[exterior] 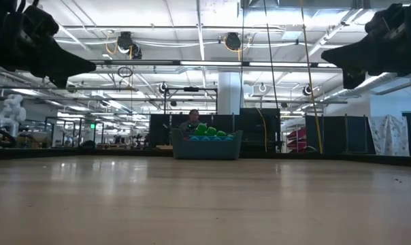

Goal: Sort blocks by size
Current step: Return to Home Position

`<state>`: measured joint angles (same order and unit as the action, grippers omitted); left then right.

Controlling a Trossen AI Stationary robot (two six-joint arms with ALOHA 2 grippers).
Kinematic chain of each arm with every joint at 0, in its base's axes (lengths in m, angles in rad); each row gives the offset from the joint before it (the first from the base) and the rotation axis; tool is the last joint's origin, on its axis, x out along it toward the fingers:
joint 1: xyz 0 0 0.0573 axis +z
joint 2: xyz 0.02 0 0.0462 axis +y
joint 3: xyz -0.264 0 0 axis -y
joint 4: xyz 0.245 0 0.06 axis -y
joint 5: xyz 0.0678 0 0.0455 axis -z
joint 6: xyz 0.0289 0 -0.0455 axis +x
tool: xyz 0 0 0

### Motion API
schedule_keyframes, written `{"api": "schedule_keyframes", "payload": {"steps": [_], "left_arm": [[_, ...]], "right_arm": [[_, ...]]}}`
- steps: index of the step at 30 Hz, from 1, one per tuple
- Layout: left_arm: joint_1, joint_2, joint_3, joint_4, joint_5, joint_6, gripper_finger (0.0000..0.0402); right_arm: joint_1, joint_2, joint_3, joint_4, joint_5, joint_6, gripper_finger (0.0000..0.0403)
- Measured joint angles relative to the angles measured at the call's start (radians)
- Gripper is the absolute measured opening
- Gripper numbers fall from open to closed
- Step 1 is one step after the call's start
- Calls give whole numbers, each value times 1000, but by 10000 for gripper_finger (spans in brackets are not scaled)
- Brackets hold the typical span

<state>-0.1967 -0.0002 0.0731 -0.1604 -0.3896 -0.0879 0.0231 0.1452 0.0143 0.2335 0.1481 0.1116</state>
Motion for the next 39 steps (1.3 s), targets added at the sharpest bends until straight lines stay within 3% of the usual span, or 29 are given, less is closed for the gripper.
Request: {"api": "schedule_keyframes", "payload": {"steps": [10,16,32,39], "left_arm": [[0,0,20,-33,-19,1,6],[0,0,56,-106,-26,-21,6],[-3,0,6,-25,-39,-63,6],[1,12,6,-26,-59,-4,6]], "right_arm": [[0,-145,0,-156,-22,1,0],[0,-144,0,-183,-24,-8,0],[0,-140,0,-198,-25,-9,0],[0,-137,0,-198,-19,-26,0]]}}
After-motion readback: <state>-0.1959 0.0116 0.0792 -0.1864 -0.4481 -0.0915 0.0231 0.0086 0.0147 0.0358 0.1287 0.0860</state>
